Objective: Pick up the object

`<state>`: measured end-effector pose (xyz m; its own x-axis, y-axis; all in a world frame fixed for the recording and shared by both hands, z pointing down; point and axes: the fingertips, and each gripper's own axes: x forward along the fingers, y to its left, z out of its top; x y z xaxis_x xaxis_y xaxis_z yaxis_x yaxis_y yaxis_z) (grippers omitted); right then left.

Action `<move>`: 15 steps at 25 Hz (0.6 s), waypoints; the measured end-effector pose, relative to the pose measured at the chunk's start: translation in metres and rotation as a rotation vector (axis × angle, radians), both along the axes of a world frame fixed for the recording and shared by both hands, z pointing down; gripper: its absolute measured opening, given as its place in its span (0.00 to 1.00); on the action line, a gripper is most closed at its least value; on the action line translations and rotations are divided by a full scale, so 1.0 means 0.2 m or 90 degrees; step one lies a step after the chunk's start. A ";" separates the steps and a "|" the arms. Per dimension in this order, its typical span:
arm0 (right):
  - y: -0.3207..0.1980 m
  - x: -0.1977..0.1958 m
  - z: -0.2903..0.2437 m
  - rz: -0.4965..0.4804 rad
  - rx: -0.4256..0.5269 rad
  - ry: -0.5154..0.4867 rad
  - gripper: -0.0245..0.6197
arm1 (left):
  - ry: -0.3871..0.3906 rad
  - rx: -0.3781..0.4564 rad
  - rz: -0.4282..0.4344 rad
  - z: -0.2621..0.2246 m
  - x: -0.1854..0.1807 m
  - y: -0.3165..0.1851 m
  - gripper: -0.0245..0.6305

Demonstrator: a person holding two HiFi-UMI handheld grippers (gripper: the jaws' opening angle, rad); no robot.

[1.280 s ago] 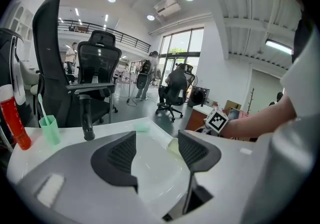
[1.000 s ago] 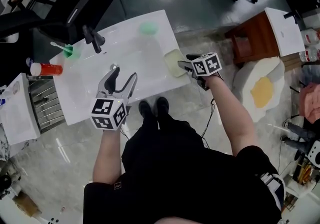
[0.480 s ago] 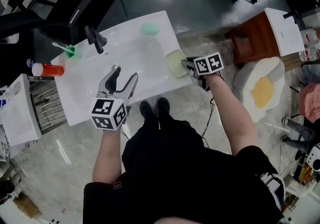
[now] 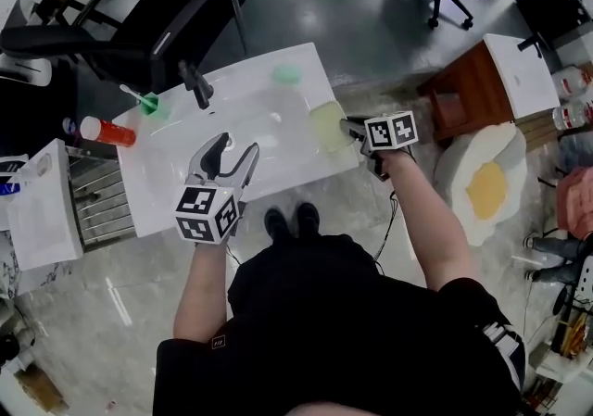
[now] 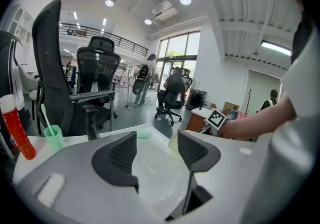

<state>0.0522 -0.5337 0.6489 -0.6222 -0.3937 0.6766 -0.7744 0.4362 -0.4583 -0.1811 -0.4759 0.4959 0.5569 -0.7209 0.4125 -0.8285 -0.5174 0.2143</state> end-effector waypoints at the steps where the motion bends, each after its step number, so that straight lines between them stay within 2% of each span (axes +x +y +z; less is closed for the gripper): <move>1: -0.01 0.00 -0.03 0.003 0.010 -0.004 0.15 | -0.001 0.006 -0.002 -0.02 -0.01 0.00 0.44; 6: -0.05 -0.06 -0.24 0.014 0.069 -0.034 0.15 | -0.008 0.036 -0.011 -0.13 -0.08 0.00 0.44; 15: -0.07 -0.27 -0.80 -0.010 0.233 -0.102 0.15 | -0.014 0.091 -0.040 -0.33 -0.22 -0.04 0.41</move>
<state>-0.0014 -0.5480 0.4885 -0.7162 -0.5802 0.3877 -0.6978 0.6040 -0.3851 -0.2242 -0.4836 0.4305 0.5007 -0.8063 0.3148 -0.8639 -0.4884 0.1232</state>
